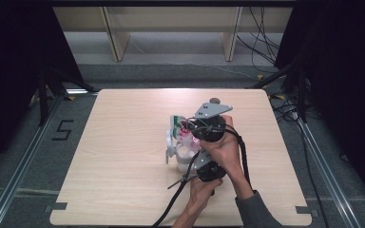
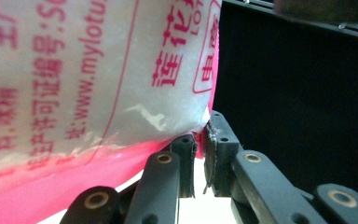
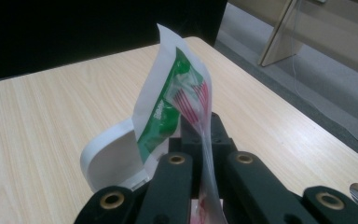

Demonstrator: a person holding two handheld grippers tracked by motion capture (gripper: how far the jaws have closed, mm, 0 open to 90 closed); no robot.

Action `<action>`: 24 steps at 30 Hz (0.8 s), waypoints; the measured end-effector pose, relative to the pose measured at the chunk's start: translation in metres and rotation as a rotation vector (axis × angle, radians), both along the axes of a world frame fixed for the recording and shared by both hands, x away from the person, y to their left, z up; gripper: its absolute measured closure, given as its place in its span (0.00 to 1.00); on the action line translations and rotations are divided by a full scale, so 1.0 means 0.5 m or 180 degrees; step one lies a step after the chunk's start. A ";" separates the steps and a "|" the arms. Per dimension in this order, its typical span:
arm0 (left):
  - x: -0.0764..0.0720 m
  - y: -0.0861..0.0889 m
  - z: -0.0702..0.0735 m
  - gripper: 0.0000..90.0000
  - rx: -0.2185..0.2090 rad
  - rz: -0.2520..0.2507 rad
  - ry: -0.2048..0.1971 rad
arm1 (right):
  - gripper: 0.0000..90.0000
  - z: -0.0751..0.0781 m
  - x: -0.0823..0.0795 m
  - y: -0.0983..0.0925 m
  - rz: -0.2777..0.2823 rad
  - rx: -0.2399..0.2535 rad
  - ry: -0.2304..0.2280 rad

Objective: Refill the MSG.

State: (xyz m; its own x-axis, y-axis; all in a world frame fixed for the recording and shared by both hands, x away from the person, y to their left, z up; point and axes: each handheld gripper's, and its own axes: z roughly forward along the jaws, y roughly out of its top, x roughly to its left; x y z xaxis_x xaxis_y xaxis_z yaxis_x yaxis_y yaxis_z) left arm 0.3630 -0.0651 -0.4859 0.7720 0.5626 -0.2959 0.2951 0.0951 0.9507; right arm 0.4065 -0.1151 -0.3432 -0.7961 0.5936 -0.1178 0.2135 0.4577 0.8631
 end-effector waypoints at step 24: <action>-0.001 -0.001 0.005 0.92 0.0027 -0.0014 -0.0012 | 1.00 0.005 0.002 -0.008 0.0010 0.0054 0.0080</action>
